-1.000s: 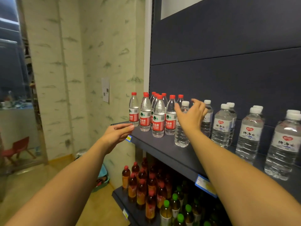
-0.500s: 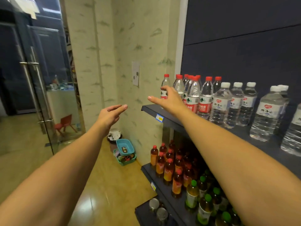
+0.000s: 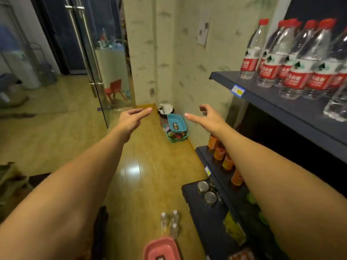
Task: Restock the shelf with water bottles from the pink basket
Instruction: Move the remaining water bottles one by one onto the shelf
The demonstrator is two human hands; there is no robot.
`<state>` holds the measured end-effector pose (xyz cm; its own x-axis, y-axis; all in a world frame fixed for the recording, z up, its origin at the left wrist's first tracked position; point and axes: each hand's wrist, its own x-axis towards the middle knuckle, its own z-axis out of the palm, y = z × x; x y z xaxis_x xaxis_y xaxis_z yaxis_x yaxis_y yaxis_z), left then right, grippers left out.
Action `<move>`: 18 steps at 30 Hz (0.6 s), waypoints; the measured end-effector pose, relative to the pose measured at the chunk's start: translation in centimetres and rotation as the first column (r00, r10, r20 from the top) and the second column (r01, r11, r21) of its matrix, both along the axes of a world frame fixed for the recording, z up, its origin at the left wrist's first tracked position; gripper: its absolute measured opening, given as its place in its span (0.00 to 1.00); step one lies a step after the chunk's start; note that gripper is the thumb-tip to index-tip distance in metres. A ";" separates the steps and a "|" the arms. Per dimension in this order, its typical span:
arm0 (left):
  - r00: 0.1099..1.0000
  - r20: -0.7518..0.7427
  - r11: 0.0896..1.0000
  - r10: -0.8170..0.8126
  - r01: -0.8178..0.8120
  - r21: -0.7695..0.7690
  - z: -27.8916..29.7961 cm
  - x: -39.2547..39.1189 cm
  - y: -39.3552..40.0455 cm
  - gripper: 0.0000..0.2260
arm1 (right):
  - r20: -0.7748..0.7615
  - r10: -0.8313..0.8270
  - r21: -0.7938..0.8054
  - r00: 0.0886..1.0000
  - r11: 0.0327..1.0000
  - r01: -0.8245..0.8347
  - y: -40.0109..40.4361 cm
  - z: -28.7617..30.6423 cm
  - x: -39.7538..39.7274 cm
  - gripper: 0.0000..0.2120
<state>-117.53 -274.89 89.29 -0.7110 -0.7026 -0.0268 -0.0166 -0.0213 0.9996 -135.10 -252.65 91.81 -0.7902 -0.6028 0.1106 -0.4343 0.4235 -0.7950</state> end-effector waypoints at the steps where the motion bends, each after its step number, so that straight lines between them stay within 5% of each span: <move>1: 0.999 0.024 0.999 0.031 -0.032 0.013 -1.6 0.0 -0.2 0.28 | 0.019 0.006 0.020 1.000 1.000 -0.006 -0.6 -1.7 -0.4 0.50; 6: 0.969 0.207 0.988 0.136 -0.147 0.040 -10.2 -0.9 -1.3 0.46 | 0.155 0.076 0.107 0.985 0.990 -0.093 -2.6 -10.9 -3.3 0.45; 12: 0.914 0.370 0.969 0.168 -0.221 0.107 -19.2 -1.6 -1.0 0.31 | 0.330 0.101 0.234 0.939 0.954 -0.185 -2.8 -21.9 -4.6 0.49; 18: 0.869 0.484 0.964 0.098 -0.204 0.172 -30.8 -0.7 0.2 0.32 | 0.495 0.023 0.316 0.868 0.926 -0.205 -2.2 -33.7 -2.6 0.45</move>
<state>-118.23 -274.70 58.50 -0.4627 -0.7401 -0.4881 -0.4598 -0.2704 0.8459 -137.72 -254.84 58.12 -0.6125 -0.6183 -0.4924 -0.1051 0.6811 -0.7246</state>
